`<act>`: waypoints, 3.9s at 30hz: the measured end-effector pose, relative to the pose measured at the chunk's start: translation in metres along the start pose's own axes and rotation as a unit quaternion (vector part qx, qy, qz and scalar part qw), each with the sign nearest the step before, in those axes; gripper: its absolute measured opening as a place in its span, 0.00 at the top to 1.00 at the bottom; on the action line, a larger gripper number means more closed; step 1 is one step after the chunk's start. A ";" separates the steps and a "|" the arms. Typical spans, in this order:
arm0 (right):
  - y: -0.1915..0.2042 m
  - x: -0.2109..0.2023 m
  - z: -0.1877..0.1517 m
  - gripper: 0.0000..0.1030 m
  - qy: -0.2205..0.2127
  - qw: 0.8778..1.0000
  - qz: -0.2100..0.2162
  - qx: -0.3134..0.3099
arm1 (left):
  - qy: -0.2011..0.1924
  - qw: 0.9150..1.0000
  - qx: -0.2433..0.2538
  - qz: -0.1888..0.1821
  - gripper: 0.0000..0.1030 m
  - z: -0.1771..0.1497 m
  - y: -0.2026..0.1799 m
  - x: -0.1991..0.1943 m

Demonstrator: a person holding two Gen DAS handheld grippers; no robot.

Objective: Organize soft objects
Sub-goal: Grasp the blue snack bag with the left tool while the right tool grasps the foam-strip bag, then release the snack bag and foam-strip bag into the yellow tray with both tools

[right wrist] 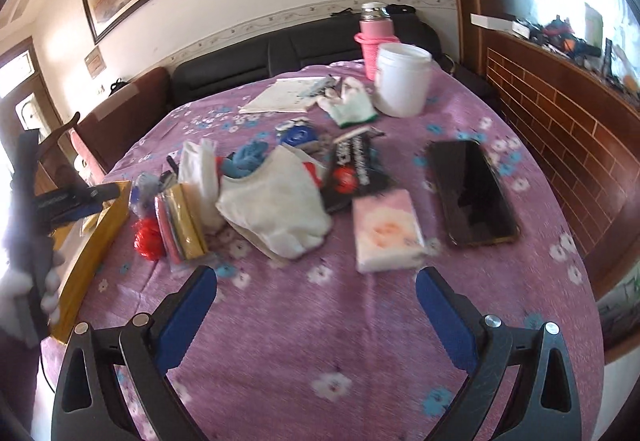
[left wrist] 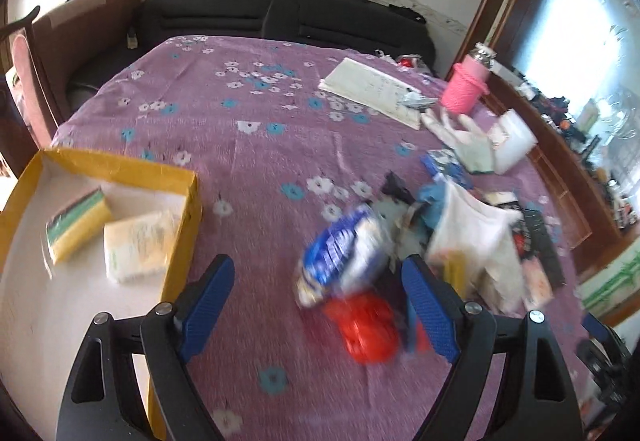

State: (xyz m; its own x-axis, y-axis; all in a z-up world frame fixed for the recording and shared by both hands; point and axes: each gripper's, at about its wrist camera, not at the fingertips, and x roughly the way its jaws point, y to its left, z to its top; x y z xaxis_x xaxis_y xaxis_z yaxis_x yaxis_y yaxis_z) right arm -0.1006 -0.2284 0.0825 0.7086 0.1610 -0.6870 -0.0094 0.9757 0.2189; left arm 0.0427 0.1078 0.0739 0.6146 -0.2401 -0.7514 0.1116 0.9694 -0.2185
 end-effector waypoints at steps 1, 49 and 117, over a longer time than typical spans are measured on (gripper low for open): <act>-0.003 0.000 -0.002 0.02 0.000 1.000 0.000 0.005 | 0.005 1.000 0.005 0.003 0.18 0.003 -0.002 0.007; 0.168 0.091 0.035 0.52 0.049 0.995 0.016 -0.090 | -0.094 0.987 -0.094 -0.092 0.89 -0.063 0.140 -0.159; 0.007 0.062 0.030 0.13 0.009 0.995 0.036 0.094 | 0.003 0.998 -0.036 -0.058 0.16 -0.042 0.000 -0.039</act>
State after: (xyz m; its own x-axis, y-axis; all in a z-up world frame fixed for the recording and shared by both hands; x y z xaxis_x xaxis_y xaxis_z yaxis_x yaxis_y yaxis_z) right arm -0.0358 -0.2163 0.0620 0.6986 0.2337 -0.6763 0.0742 0.9164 0.3933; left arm -0.0145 0.1152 0.0769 0.5960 -0.3504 -0.7225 0.1255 0.9293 -0.3472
